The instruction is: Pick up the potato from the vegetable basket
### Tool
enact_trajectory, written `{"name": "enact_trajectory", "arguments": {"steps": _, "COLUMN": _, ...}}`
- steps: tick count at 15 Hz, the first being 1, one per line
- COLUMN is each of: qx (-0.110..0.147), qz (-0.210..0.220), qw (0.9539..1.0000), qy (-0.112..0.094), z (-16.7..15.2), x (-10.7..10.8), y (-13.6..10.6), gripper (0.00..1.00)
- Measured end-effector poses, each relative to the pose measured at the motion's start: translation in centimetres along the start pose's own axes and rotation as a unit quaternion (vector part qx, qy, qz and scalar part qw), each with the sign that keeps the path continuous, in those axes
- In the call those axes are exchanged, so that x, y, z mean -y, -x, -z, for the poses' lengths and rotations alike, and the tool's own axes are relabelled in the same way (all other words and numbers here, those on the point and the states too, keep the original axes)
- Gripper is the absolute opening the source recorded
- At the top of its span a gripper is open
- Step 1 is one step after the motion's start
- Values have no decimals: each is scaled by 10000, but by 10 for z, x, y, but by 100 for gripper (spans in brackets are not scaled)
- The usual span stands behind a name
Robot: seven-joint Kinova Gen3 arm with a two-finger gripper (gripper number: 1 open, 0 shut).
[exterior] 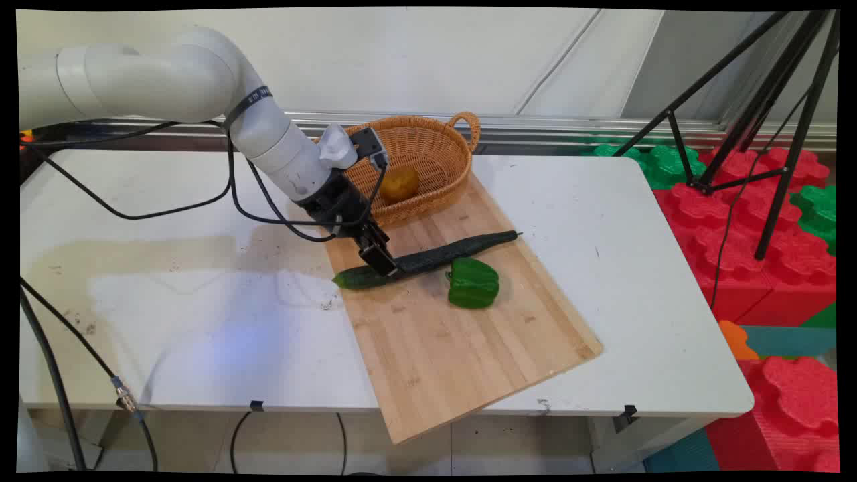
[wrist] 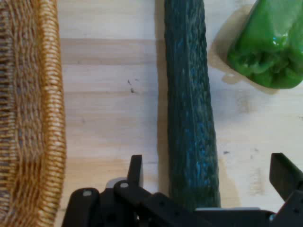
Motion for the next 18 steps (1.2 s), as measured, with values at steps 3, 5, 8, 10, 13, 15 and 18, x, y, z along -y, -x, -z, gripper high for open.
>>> {"name": "enact_trajectory", "arguments": {"steps": 3, "qx": -43, "qz": -59, "qw": 10000, "qy": -30, "z": 7, "x": 0, "y": -3, "gripper": 100}}
{"name": "enact_trajectory", "arguments": {"steps": 5, "qx": -78, "qz": -98, "qw": 9999, "qy": -42, "z": 14, "x": -1, "y": -5, "gripper": 100}}
{"name": "enact_trajectory", "arguments": {"steps": 8, "qx": -135, "qz": -160, "qw": 9998, "qy": -47, "z": 29, "x": -3, "y": -9, "gripper": 100}}
{"name": "enact_trajectory", "arguments": {"steps": 10, "qx": -178, "qz": -198, "qw": 9996, "qy": -66, "z": 46, "x": -4, "y": -10, "gripper": 100}}
{"name": "enact_trajectory", "arguments": {"steps": 13, "qx": -230, "qz": -224, "qw": 9994, "qy": -107, "z": 68, "x": -4, "y": -10, "gripper": 100}}
{"name": "enact_trajectory", "arguments": {"steps": 15, "qx": -255, "qz": -258, "qw": 9993, "qy": -132, "z": 82, "x": -3, "y": -10, "gripper": 100}}
{"name": "enact_trajectory", "arguments": {"steps": 18, "qx": -276, "qz": -319, "qw": 9989, "qy": -181, "z": 100, "x": 1, "y": -8, "gripper": 100}}
